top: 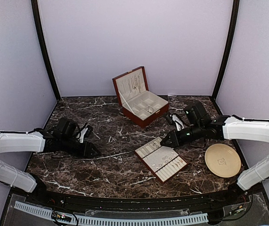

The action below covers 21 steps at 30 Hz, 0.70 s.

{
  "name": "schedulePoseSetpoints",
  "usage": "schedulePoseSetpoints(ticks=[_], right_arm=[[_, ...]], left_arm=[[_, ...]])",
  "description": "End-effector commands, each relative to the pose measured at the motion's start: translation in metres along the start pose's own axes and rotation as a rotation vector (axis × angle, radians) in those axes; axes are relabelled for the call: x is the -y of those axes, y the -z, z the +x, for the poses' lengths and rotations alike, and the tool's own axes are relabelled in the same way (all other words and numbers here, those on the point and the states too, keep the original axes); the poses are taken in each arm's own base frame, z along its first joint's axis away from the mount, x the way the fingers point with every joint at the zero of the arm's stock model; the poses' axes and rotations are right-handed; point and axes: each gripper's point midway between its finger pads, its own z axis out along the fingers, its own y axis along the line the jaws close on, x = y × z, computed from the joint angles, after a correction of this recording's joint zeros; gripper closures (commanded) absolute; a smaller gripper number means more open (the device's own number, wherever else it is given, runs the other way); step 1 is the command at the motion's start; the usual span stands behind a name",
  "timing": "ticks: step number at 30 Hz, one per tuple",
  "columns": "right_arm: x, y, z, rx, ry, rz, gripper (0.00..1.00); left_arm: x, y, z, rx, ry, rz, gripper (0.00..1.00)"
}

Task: Organize the mixed jewelry
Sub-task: Pick up the earring from the center of the board.

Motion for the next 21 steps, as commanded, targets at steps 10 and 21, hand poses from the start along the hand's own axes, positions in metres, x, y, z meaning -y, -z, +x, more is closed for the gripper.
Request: schedulePoseSetpoints(ticks=[10,21], right_arm=[[-0.019,0.007,-0.005,0.079,0.044,-0.091,0.85],[-0.016,0.007,0.002,0.089,0.043,-0.099,0.83]], left_arm=[[-0.046,-0.002,0.016,-0.029,0.081,-0.227,0.55],[-0.044,-0.013,0.022,-0.05,0.095,-0.18,0.66]])
